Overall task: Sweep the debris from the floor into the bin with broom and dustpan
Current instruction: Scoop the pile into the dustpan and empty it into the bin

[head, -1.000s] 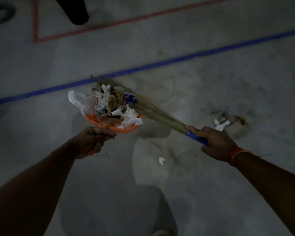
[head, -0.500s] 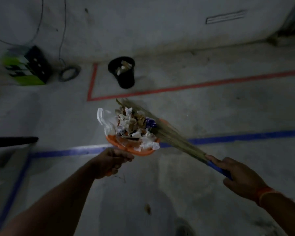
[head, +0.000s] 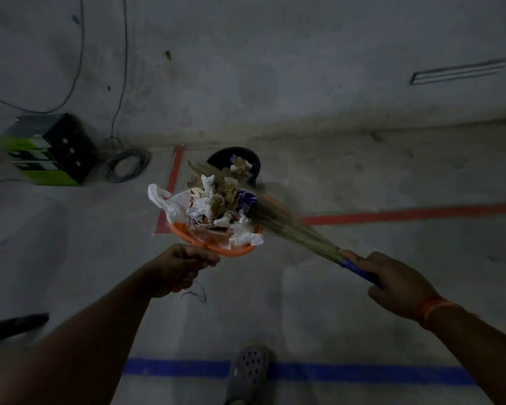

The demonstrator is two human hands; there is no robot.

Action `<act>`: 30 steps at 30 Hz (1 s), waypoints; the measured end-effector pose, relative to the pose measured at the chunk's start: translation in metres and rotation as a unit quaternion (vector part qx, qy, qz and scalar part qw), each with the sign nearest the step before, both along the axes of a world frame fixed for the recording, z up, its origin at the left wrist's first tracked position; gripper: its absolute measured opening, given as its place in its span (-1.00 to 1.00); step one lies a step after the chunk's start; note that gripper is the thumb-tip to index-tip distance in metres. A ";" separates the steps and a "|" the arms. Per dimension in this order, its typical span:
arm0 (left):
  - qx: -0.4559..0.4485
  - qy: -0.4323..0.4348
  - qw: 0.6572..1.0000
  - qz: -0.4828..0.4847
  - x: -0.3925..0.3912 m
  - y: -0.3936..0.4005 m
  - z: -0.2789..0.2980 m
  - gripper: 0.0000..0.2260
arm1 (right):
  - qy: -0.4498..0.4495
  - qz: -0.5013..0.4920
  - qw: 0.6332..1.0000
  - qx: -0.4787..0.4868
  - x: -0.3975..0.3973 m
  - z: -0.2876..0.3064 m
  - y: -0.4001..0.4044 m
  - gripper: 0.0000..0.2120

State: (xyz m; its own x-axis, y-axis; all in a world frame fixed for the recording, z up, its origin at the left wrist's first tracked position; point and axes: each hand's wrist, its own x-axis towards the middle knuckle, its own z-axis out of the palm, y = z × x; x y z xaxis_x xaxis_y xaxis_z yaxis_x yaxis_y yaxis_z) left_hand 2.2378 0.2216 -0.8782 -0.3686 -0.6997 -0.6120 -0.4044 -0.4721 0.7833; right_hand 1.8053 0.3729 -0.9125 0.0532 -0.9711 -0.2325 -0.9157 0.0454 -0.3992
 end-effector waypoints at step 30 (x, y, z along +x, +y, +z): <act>-0.072 -0.248 0.963 0.077 -0.038 -0.374 -0.084 -0.88 | 0.067 -0.088 0.992 0.061 0.016 -0.090 -0.310 -0.26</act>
